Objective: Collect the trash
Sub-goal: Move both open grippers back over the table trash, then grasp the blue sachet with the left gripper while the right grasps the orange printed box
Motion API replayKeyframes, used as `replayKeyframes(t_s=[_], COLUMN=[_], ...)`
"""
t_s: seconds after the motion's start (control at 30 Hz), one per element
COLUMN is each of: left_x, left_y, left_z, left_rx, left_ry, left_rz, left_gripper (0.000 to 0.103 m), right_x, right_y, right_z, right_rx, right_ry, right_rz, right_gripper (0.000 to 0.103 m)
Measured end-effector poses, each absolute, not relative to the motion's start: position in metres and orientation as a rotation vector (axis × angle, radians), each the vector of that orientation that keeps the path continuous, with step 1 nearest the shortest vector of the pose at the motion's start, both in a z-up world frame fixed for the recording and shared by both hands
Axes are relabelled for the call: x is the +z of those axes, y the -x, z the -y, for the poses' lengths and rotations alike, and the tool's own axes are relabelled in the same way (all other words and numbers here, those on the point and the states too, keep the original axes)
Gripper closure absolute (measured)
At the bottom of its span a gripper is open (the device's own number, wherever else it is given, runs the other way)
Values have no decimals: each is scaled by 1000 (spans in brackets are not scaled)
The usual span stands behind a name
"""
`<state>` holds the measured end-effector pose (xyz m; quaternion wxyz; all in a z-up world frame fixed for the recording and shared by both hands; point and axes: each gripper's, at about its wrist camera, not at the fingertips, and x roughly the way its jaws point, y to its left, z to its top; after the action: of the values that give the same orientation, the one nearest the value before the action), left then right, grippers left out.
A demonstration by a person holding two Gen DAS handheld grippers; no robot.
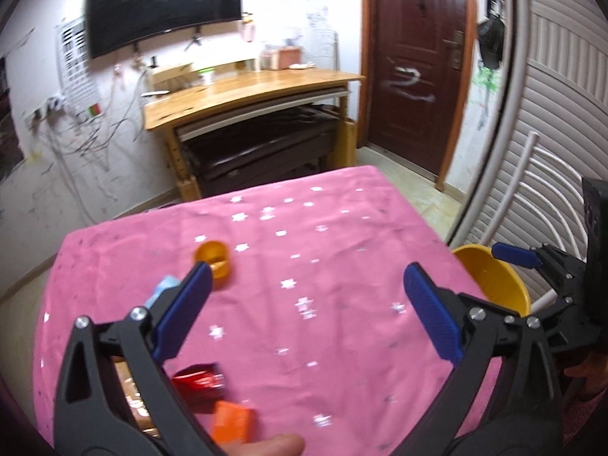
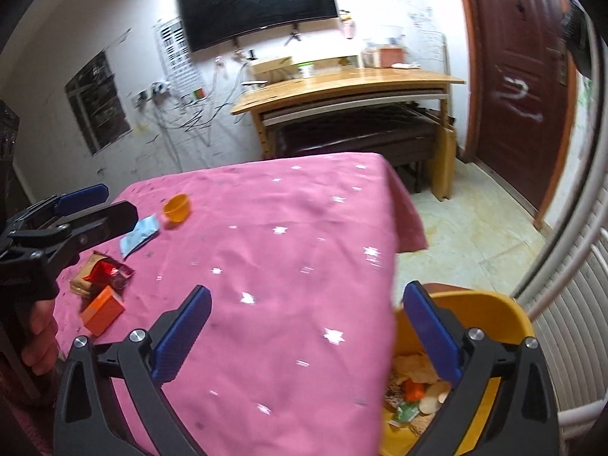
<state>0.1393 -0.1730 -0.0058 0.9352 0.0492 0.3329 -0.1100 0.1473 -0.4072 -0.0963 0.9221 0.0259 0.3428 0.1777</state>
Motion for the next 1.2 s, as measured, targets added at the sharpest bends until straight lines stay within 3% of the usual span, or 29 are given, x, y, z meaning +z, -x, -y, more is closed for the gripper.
replayKeyframes(t_s=[0.67,1.2], left_x=[-3,-35], left_y=[-149,-184], left_z=[60,39], left_rx=[-130,-153], left_ry=[75,101], left_rz=[-727,-864], left_gripper=[7,7], right_x=[-77,-107], right_y=[-159,-126], right_z=[278,200], right_rx=[582,822], right_ry=[100,267], right_rz=[-714,-809], right_gripper=[8,8])
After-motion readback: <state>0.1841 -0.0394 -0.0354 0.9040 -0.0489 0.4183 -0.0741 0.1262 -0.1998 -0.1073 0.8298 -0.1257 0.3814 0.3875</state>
